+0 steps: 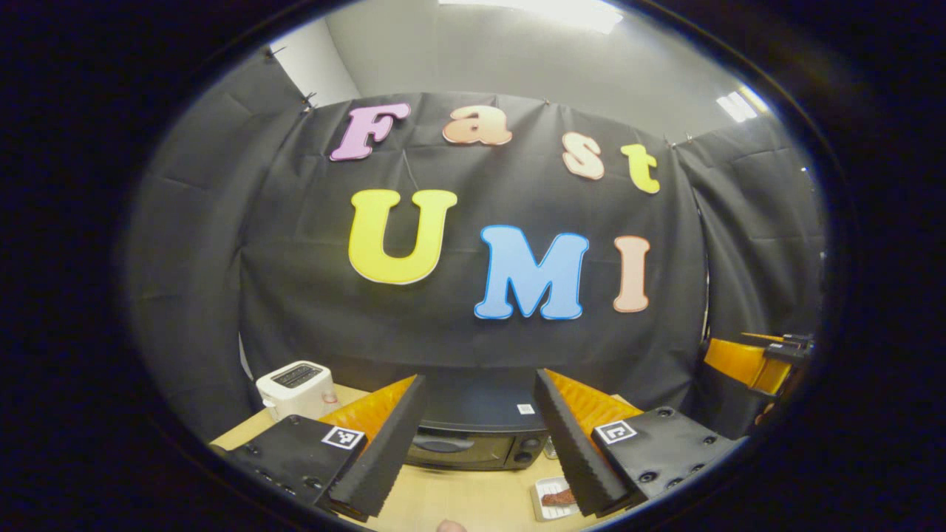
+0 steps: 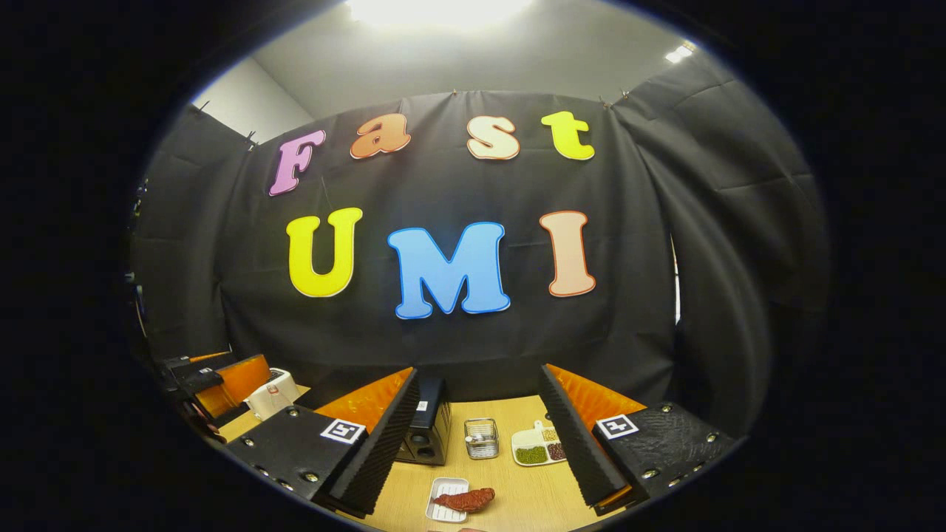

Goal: Open the electric oven with the left hand, put the food in, and close the electric oven.

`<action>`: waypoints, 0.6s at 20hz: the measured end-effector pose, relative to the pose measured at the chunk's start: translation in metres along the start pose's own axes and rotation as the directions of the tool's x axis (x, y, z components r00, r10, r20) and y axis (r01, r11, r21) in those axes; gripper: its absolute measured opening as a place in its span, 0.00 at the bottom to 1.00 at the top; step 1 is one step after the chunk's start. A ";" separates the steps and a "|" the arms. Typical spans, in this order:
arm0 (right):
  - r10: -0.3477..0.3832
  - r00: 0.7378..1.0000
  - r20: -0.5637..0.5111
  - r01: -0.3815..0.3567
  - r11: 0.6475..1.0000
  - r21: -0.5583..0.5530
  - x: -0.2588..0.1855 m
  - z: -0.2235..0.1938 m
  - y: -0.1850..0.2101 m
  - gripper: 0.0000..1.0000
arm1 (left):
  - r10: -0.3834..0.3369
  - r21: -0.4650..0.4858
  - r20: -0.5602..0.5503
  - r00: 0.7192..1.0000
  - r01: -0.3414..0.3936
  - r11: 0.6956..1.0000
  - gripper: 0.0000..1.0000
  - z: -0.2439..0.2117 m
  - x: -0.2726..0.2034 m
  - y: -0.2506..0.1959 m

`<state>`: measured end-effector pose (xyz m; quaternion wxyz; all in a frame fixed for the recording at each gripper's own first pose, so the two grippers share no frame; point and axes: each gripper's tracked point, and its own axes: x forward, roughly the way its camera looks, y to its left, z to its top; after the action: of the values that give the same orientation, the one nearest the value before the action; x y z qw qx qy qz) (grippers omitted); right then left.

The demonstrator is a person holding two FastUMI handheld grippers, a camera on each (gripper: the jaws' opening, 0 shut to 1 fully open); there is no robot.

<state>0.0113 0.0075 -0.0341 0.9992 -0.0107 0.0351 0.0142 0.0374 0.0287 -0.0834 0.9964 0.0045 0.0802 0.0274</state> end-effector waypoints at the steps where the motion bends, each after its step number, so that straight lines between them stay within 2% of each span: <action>1: -0.001 1.000 -0.007 0.001 1.000 -0.002 0.000 -0.003 -0.001 0.98 | -0.005 0.003 -0.023 1.000 0.005 1.000 1.00 -0.008 0.007 0.001; 7: -0.037 0.998 -0.050 0.036 0.999 -0.018 0.000 -0.019 -0.017 0.98 | -0.020 0.033 -0.144 0.989 0.025 0.999 0.97 -0.065 0.054 0.014; 9: -0.048 0.997 -0.067 0.047 0.999 -0.013 0.000 -0.024 -0.022 0.98 | -0.017 0.055 -0.181 0.983 0.027 0.998 1.00 -0.085 0.072 0.020; 11: -0.057 0.995 -0.082 0.056 0.998 -0.013 -0.001 -0.029 -0.026 0.98 | -0.020 0.068 -0.220 0.975 0.035 0.997 0.96 -0.108 0.088 0.025; 12: -0.061 0.994 -0.091 0.060 0.998 -0.012 -0.002 -0.031 -0.027 0.98 | -0.025 0.068 -0.236 0.971 0.042 0.997 1.00 -0.121 0.097 0.027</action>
<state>0.0083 -0.0204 -0.0646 0.9965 -0.0172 0.0803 -0.0164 0.1125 0.0614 -0.2176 0.9794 0.0359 0.1987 0.0078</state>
